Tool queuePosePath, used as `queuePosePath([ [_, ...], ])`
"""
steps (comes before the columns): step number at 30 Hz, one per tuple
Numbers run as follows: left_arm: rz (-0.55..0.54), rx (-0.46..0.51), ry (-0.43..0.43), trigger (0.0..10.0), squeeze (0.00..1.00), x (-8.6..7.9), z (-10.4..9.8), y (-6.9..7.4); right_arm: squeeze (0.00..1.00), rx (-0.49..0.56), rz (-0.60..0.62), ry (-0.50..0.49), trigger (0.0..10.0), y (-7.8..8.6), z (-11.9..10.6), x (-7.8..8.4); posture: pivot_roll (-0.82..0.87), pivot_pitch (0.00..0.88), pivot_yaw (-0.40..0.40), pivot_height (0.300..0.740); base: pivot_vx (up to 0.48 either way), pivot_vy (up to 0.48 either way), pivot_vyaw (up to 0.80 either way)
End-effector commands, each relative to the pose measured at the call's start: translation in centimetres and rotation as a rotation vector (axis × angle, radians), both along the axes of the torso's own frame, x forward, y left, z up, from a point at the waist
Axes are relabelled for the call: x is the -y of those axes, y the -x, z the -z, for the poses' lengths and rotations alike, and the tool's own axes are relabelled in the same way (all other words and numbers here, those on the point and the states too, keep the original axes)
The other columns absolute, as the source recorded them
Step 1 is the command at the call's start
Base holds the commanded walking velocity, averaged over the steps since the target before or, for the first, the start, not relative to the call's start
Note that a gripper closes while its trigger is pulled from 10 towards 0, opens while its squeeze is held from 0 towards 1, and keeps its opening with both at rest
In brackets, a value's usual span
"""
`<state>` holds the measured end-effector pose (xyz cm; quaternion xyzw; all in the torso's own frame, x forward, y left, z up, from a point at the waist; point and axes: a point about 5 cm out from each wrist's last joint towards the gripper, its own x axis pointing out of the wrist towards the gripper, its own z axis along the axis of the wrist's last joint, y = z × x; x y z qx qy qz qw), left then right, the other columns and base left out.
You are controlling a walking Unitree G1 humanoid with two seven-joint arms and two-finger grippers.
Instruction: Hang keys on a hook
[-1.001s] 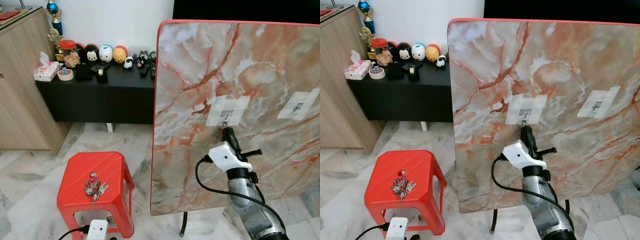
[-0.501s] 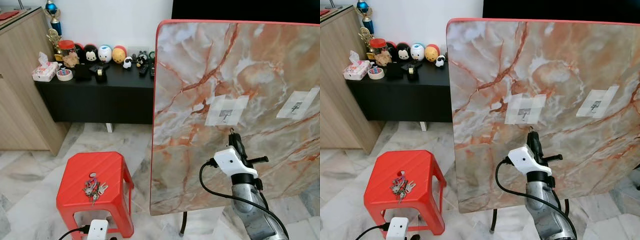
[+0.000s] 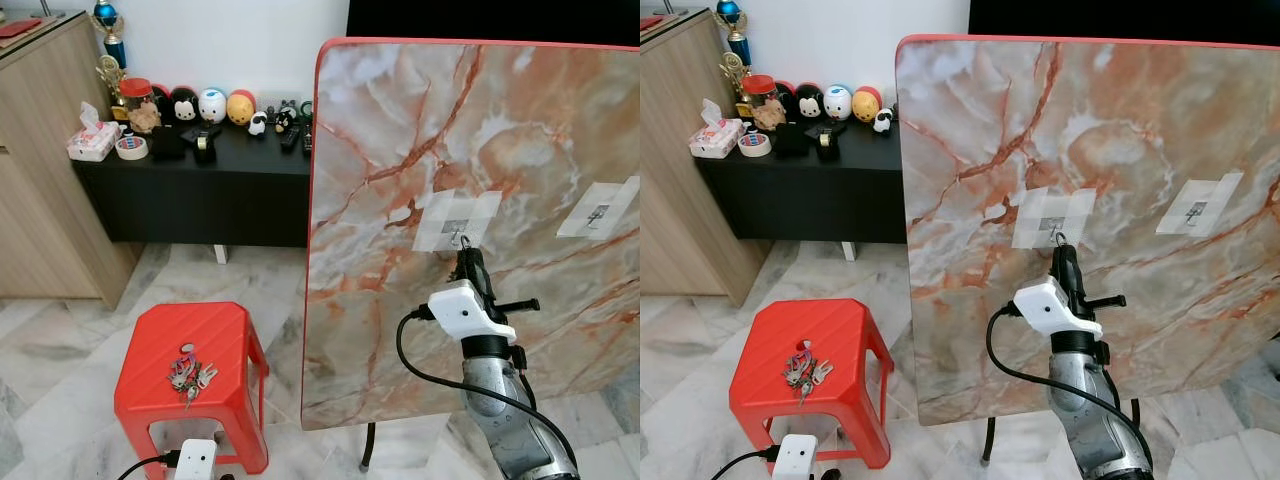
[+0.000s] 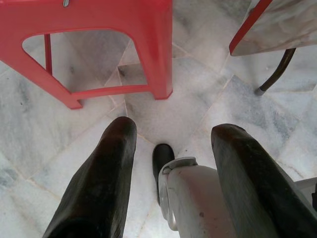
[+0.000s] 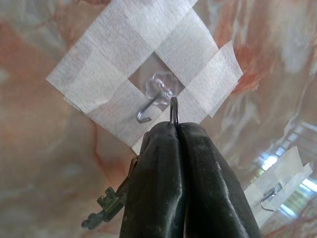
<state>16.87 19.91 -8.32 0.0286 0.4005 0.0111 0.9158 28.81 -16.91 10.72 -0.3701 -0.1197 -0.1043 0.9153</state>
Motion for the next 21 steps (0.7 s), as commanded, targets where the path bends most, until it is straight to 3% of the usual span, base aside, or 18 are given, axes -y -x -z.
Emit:
queuePosePath([
  [1,0.011,-0.015,0.005,10.0,0.0,0.32,0.16,0.17,0.0,-0.003,0.006,0.004,10.0,-0.33,-0.34,0.24,0.07,0.0,-0.084,0.74,0.0,0.0,0.0],
  [21,0.006,-0.006,0.007,10.0,0.0,0.35,0.06,-0.05,0.0,-0.051,-0.037,0.0,10.0,-1.02,-0.15,-0.22,0.07,0.0,-0.084,0.74,0.0,0.0,0.0],
])
